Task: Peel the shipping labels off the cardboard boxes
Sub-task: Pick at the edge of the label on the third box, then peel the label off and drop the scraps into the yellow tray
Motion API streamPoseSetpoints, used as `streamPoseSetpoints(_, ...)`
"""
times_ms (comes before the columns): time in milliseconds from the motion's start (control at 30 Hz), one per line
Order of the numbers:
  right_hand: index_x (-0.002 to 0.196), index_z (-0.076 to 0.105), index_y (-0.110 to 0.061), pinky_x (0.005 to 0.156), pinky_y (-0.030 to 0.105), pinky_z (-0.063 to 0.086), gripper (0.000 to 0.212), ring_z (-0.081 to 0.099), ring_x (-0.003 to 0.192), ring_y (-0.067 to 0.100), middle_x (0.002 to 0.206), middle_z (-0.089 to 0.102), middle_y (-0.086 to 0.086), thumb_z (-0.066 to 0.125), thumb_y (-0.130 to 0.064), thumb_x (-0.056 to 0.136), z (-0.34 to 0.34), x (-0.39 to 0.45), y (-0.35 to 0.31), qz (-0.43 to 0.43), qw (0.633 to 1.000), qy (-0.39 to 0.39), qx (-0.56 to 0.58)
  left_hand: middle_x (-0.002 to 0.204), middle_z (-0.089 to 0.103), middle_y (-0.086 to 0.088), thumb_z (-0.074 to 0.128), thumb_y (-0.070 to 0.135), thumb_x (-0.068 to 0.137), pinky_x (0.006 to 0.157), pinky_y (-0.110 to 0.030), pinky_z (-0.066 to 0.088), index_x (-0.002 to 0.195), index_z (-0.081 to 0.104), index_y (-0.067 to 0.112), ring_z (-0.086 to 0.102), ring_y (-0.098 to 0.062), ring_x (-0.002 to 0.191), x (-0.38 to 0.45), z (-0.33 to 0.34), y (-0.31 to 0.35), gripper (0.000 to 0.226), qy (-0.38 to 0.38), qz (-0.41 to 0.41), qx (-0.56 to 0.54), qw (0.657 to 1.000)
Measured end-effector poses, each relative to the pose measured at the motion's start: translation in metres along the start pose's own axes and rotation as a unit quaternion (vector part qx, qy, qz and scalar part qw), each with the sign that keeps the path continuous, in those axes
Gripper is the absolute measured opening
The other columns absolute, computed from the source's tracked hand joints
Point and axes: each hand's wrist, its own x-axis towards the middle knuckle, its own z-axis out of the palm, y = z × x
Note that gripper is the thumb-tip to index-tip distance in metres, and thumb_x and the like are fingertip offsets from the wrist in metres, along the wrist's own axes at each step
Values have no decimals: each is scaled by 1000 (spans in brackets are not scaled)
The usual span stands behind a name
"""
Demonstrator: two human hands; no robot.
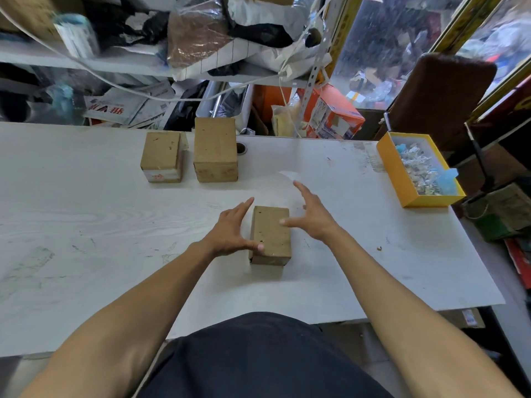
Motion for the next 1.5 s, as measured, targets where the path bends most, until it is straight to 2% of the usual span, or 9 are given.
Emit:
streamPoseSetpoints(133, 148, -18, -43, 114, 50, 26, 140, 9, 147, 34, 162, -6, 3, 89, -46, 58, 22, -7, 11, -30, 973, -59, -222, 166, 9, -3, 70, 89, 41, 121, -55, 16, 157, -5, 36, 5, -30, 151, 6, -2, 1, 149, -25, -5, 35, 999)
streamPoseSetpoints(433, 145, -26, -42, 114, 56, 23, 151, -7, 149, 32, 163, -9, 2, 83, -68, 45, 50, 1, 8, -45, 955, -86, -281, 165, 6, -4, 89, 65, 47, 121, -52, 17, 157, 0, 34, 3, -29, 150, 21, -8, 4, 145, -97, -13, 106, 990)
streamPoseSetpoints(567, 147, -19, -42, 109, 52, 33, 147, 12, 143, 31, 156, 18, 3, 88, -57, 47, 49, 11, 9, -31, 963, -78, -256, 154, 34, -3, 90, 60, 50, 114, -47, 29, 148, 34, 28, 25, -27, 140, 26, -10, 7, 117, -48, 7, 61, 997)
streamPoseSetpoints(733, 149, 9, -47, 94, 39, 48, 111, 55, 113, 22, 122, 57, 0, 83, -43, 66, 43, 31, 9, 3, 996, 8, -93, 99, 68, 0, 83, 40, 74, 75, -38, 46, 97, 65, 15, 58, -19, 92, 43, -5, 19, 38, 90, -17, -20, 996)
streamPoseSetpoints(867, 151, 21, -39, 88, 31, 46, 89, 60, 109, 17, 110, 67, -6, 74, -33, 79, 47, 39, 6, 23, 997, 72, -31, 83, 71, 0, 71, 38, 87, 71, -36, 48, 80, 69, 11, 62, -16, 82, 53, 0, 33, 28, 151, -64, -39, 986)
streamPoseSetpoints(967, 153, 6, -39, 98, 32, 39, 106, 45, 126, 18, 135, 54, -2, 79, -36, 75, 49, 33, 3, 4, 998, 54, -40, 102, 74, -3, 63, 30, 94, 86, -35, 49, 103, 74, 14, 65, -21, 100, 50, -6, 30, 21, 139, -51, -8, 989)
streamPoseSetpoints(1067, 151, -9, -40, 113, 39, 27, 133, 18, 141, 20, 154, 25, -1, 89, -44, 61, 44, 16, 5, -56, 993, 20, -98, 150, 48, 0, 70, 30, 89, 112, -34, 32, 151, 39, 18, 39, -20, 138, 27, -17, 22, 71, 49, -19, 21, 998)
streamPoseSetpoints(1267, 146, -18, -48, 118, 48, 21, 148, -1, 148, 19, 162, -5, -9, 90, -58, 46, 35, -4, 34, -82, 983, -66, -153, 166, 2, -1, 74, 76, 51, 122, -43, 18, 158, -1, 16, 7, -22, 150, 7, -5, 25, 144, -85, 19, 101, 991)
streamPoseSetpoints(1500, 151, 1, -41, 96, 38, 45, 132, 48, 119, 23, 130, 50, 5, 89, -55, 52, 23, 16, 22, -42, 992, -18, -119, 133, 49, -1, 90, 56, 55, 100, -35, 41, 131, 50, 21, 38, -20, 123, 40, -4, 25, 93, -2, 9, 66, 998)
